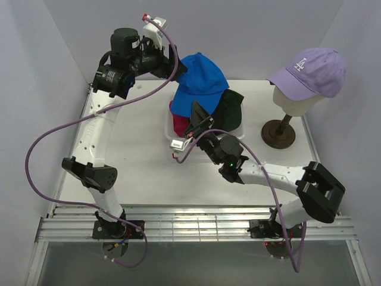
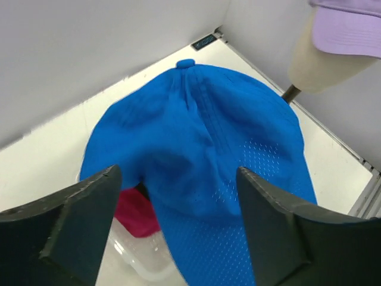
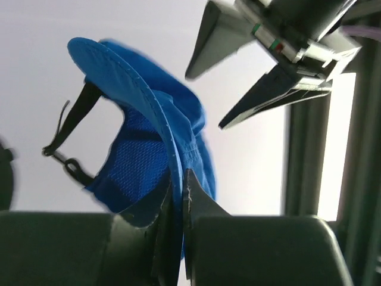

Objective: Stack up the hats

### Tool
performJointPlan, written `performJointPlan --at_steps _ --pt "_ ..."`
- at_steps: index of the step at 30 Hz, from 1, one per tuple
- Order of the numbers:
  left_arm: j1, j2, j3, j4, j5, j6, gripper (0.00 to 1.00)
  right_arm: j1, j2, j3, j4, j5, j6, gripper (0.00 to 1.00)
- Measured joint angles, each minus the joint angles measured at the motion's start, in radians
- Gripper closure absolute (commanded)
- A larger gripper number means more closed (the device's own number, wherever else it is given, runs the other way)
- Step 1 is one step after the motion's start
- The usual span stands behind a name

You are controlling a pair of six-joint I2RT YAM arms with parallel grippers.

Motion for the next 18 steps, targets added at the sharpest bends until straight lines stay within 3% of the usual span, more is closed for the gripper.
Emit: performJointPlan --at_steps 2,4,7,9,15,18 --pt "0.021 -0.004 -0.028 -0.031 -0.033 0.019 0.02 0.021 -0.056 0.028 -0.184 0.097 0.138 0.92" --pt "0.076 -0.006 -0.032 -0.061 -0.051 0.039 0.02 0.028 -0.100 0.137 -0.476 0.143 0.349 0.92" --pt "0.177 -0.016 -0.010 -0.100 -0.097 0.080 0.02 0.001 -0.107 0.418 -0.942 0.085 0.720 0.92" --pt "0.231 -0.025 0.024 -0.119 -0.151 0.111 0.02 -0.020 -0.109 0.581 -1.155 0.021 0.945 0.92" --pt "0.224 -0.124 0.060 -0.140 -0.220 0.171 0.02 -0.087 -0.058 0.876 -1.513 -0.201 1.351 0.92" --pt "0.216 -0.160 0.066 -0.137 -0.222 0.186 0.02 -0.142 0.045 1.012 -1.628 -0.180 1.497 0.92"
